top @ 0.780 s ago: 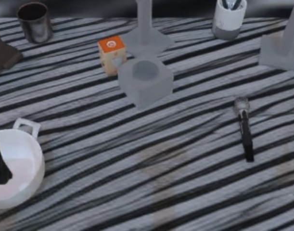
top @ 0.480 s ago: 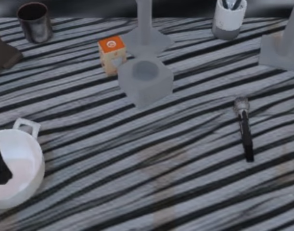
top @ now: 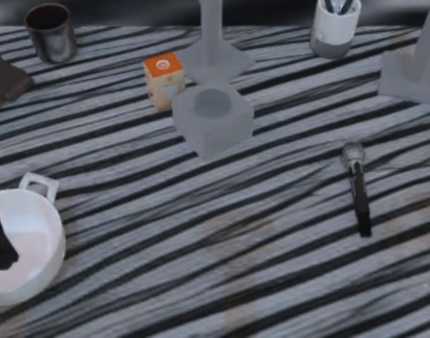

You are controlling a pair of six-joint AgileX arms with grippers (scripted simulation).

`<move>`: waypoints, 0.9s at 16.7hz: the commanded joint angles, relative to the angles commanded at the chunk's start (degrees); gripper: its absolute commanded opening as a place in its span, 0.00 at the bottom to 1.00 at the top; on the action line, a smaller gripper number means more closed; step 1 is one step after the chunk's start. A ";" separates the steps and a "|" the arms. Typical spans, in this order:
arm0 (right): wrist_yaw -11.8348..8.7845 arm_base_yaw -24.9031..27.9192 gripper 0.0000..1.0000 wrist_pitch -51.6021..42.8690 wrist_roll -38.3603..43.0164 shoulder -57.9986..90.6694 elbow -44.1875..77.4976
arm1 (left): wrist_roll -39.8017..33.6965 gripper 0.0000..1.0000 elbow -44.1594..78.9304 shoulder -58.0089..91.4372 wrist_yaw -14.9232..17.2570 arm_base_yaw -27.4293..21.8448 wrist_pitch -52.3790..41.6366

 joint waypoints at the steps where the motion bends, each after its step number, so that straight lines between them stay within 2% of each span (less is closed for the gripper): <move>1: 0.12 0.89 1.00 -2.58 1.07 4.83 3.76 | 0.00 1.00 0.00 0.00 0.00 0.00 0.00; 10: 1.49 9.10 1.00 -26.09 10.61 50.20 38.58 | 0.00 1.00 0.00 0.00 0.00 0.00 0.00; 15: 2.00 12.59 1.00 -35.81 14.38 69.47 52.89 | 0.00 1.00 0.00 0.00 0.00 0.00 0.00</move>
